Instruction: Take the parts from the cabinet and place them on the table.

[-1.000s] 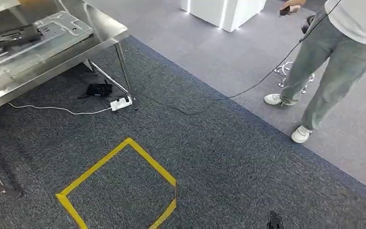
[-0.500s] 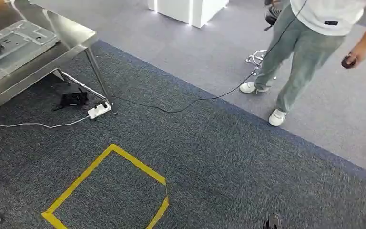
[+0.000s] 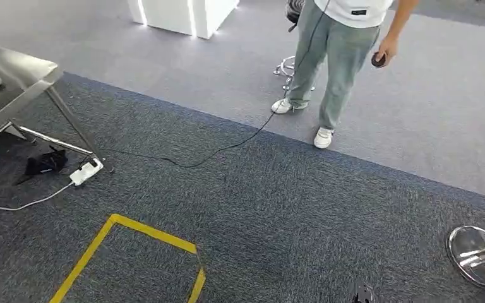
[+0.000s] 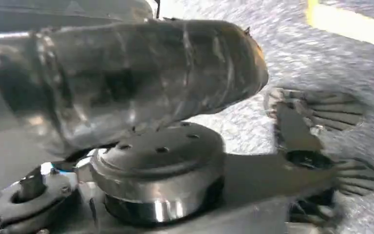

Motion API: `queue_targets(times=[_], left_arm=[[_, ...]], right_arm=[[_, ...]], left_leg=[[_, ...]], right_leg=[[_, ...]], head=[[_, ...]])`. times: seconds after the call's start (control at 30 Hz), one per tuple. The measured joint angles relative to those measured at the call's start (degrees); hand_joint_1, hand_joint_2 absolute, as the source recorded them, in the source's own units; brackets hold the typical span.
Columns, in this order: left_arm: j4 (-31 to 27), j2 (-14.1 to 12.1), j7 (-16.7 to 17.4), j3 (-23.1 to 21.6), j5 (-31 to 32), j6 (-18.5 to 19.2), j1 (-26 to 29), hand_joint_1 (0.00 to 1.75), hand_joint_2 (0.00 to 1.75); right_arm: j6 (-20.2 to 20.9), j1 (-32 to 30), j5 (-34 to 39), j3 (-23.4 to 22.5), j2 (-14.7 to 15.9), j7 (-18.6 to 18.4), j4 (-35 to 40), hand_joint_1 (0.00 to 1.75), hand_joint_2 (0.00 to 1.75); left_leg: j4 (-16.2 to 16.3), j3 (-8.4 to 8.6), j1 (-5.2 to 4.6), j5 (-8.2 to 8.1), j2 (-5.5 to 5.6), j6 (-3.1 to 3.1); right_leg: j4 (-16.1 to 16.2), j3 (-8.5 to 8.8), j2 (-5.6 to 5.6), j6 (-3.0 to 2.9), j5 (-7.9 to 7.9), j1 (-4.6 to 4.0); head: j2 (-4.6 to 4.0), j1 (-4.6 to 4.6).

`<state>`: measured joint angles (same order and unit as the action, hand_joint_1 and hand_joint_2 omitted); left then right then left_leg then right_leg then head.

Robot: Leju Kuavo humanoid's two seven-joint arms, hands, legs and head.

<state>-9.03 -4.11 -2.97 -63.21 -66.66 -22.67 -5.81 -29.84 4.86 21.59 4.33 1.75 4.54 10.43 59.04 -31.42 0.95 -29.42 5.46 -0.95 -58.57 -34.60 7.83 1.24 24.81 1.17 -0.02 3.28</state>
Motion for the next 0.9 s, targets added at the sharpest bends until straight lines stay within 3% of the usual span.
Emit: queue_targets(times=[0.07,0.1,0.13,0.17,0.2,0.27,0.3,0.33,0.37,0.4,0.43,0.47,0.5,0.6,0.63,0.67,0.7,0.73,0.77,0.8,0.83,0.87,0.9], left_arm=[[0.00,0.70,-0.06,0.00,-0.02,-0.22,-0.07,0.00,0.00],[-0.02,1.01,-0.13,0.00,0.00,-0.22,-0.09,0.00,0.00],[-0.02,1.18,-0.28,0.00,0.09,-0.22,-0.14,0.00,0.00],[-0.07,1.45,-0.52,0.00,0.15,-0.20,-0.17,0.00,0.00],[-0.07,1.59,-0.74,0.00,0.15,-0.15,-0.09,0.00,0.00],[-0.07,1.73,-1.11,0.00,0.00,-0.07,0.07,0.00,0.00],[-0.07,1.73,-1.25,0.00,0.00,0.02,0.08,0.00,0.00],[-0.07,1.73,-1.35,0.00,0.00,0.02,0.09,0.00,0.00],[-0.07,1.73,-1.40,0.00,-0.02,0.04,0.05,0.00,0.00],[-0.07,1.73,-1.11,0.00,-0.02,0.04,0.02,0.00,0.00],[-0.07,1.73,-0.39,0.00,-0.09,-0.02,-0.04,0.00,0.00],[-0.07,1.71,0.62,0.00,-0.31,-0.29,-0.05,0.00,0.00],[-0.07,1.68,1.87,0.00,-0.61,-0.55,-0.09,0.00,0.00],[-0.07,1.64,4.68,0.00,-1.16,-1.23,-0.24,0.00,0.00],[-0.07,1.64,5.36,0.00,-1.22,-1.46,-0.30,0.00,0.00],[-0.07,1.36,6.08,0.00,-1.42,-1.70,-0.33,0.00,0.00],[-0.07,1.36,6.52,0.00,-1.79,-1.99,-0.24,0.00,0.00],[-0.07,1.36,6.82,0.00,-1.99,-2.19,-0.10,0.00,0.00],[-0.07,1.36,7.08,0.00,-2.30,-2.25,0.03,0.00,0.00],[-0.07,1.36,7.28,0.00,-2.38,-2.38,0.14,0.00,0.00],[-0.07,1.36,7.45,0.00,-2.45,-2.40,0.22,0.00,0.00],[-0.07,1.36,7.56,0.00,-2.62,-2.40,0.22,0.00,0.00],[-0.07,1.36,7.59,0.00,-2.76,-2.40,0.19,0.00,0.00]], right_arm=[[-1.16,-0.26,-0.94,0.00,0.48,-1.60,-0.02,0.00,0.00],[-1.77,-0.38,-1.24,0.00,0.90,-2.31,-0.11,0.00,0.00],[-2.01,-0.47,-1.31,0.02,0.94,-2.71,-0.17,0.00,0.00],[-2.34,-0.48,-1.40,0.02,0.98,-3.08,-0.20,0.00,0.00],[-2.47,-0.26,-1.57,0.04,1.01,-3.30,-0.20,0.00,0.00],[-2.21,-0.06,-2.12,0.28,0.98,-3.30,-0.20,0.00,0.00],[-1.72,-0.15,-2.32,0.46,0.98,-3.19,-0.20,0.00,0.00],[-1.33,-0.31,-2.38,0.55,0.98,-2.99,-0.20,0.00,0.00],[-1.07,-0.46,-2.51,0.55,0.98,-2.73,-0.20,0.00,0.00],[-0.74,-0.50,-2.64,0.57,0.98,-2.44,-0.20,0.00,0.00],[-0.43,-0.47,-2.80,0.61,0.98,-2.14,-0.20,0.00,0.00],[-0.21,-0.33,-2.88,0.70,0.96,-1.99,-0.17,0.00,0.00],[0.22,-0.25,-2.93,0.77,0.96,-1.90,-0.20,0.00,0.00],[0.68,-0.56,-2.97,0.94,0.94,-1.88,-0.20,0.00,0.00],[0.59,-0.57,-3.01,0.98,0.94,-1.99,-0.20,0.00,0.00],[0.51,-0.65,-3.19,1.05,0.92,-2.14,-0.22,0.00,0.00],[0.37,-0.56,-3.39,1.16,0.92,-2.36,-0.22,0.00,0.00],[0.35,-0.36,-3.56,1.36,0.92,-2.62,-0.22,0.00,0.00],[0.33,-0.27,-3.74,1.57,0.92,-2.80,-0.22,0.00,0.00],[0.31,-0.26,-3.93,1.62,0.92,-3.21,-0.22,0.00,0.00],[0.20,-0.32,-4.00,1.73,0.92,-3.54,-0.24,0.00,0.00],[0.09,-0.40,-4.11,1.94,0.92,-3.78,-0.24,0.00,0.00],[0.09,-0.42,-4.17,2.12,0.92,-4.06,-0.26,0.00,0.00]], left_leg=[[-0.03,-0.08,-0.55,0.18,-1.26,-0.62],[-0.67,0.05,-0.24,0.57,-2.11,-1.20],[-1.16,0.31,-0.10,0.97,-3.23,-1.76],[-1.48,0.38,-0.25,1.15,-3.85,-2.11],[-1.50,0.31,-0.46,1.14,-4.82,-2.46],[-1.48,0.20,-0.78,1.06,-6.85,-2.55],[-1.47,0.16,-0.85,1.02,-7.77,-2.58],[-1.47,0.20,-0.88,0.96,-8.53,-2.61],[-1.46,0.26,-0.88,0.87,-9.34,-2.56],[-1.46,0.42,-0.89,0.76,-10.01,-2.44],[-1.45,0.66,-0.89,0.61,-10.67,-2.21],[-1.40,0.79,-1.18,0.40,-11.31,-1.89],[-1.23,0.87,-1.48,0.16,-11.73,-1.50],[-1.48,1.35,-1.47,0.04,-13.37,-0.83],[-1.24,1.21,-1.34,-0.44,-13.44,-0.38],[0.24,0.80,-0.92,-1.60,-9.93,0.02],[3.76,-0.74,-0.87,-3.74,-7.33,0.14],[8.60,-3.08,-0.83,-6.12,-6.23,0.27],[13.15,-5.35,-0.83,-7.98,-5.94,0.36],[16.39,-7.05,-0.83,-8.78,-5.89,0.40],[17.00,-7.54,-0.83,-8.01,-5.87,0.38],[14.93,-6.77,-0.83,-6.07,-5.84,0.28],[10.88,-5.00,-0.81,-3.45,-5.57,0.15]], right_leg=[[0.45,-0.31,1.40,1.03,-0.51,0.37],[0.61,-0.50,2.11,1.47,-0.72,0.35],[-0.19,-0.60,-0.36,1.39,-0.22,0.40],[-2.47,-1.70,-4.26,1.42,1.48,-0.21],[-6.62,-3.81,-5.99,1.54,3.94,-0.27],[-15.30,-7.83,-7.17,1.72,7.74,-0.12],[-17.49,-8.69,-7.36,1.77,8.09,-0.05],[-16.85,-8.10,-7.49,1.77,7.15,-0.05],[-13.58,-6.12,-7.74,1.71,5.20,-0.06],[-8.35,-3.09,-8.47,1.56,2.85,-0.09],[-3.06,0.07,-9.78,1.34,0.91,-0.14],[0.51,1.75,-12.84,1.03,1.32,-0.62],[0.61,1.72,-12.01,0.51,0.82,-0.91],[0.54,1.27,-10.17,0.02,0.82,-1.15],[0.98,1.61,-9.48,-0.45,0.51,-0.65],[1.09,1.64,-8.90,-0.74,0.38,-0.57],[1.09,1.54,-8.41,-1.23,0.32,-0.49],[1.09,1.44,-7.58,-1.37,0.26,-0.50],[1.08,1.33,-6.76,-1.42,0.23,-0.56],[1.01,1.26,-5.91,-1.44,0.22,-0.62],[0.95,1.28,-5.00,-1.43,0.22,-0.64],[0.83,1.30,-4.16,-1.43,0.22,-0.63],[0.69,1.34,-3.28,-1.41,0.23,-0.59]], head=[[0.00,-0.04],[0.00,-0.06],[0.00,0.00],[0.00,0.24],[0.00,0.38],[0.00,0.33],[0.00,0.35],[0.00,0.35],[0.00,0.39],[0.00,0.37],[0.00,0.37],[0.00,0.37],[0.00,0.20],[0.00,0.22],[0.00,0.33],[0.00,0.07],[0.00,-0.09],[0.00,-0.09],[0.00,-0.11],[0.00,-0.11],[0.00,-0.09],[0.00,-0.08],[0.00,-0.13]])
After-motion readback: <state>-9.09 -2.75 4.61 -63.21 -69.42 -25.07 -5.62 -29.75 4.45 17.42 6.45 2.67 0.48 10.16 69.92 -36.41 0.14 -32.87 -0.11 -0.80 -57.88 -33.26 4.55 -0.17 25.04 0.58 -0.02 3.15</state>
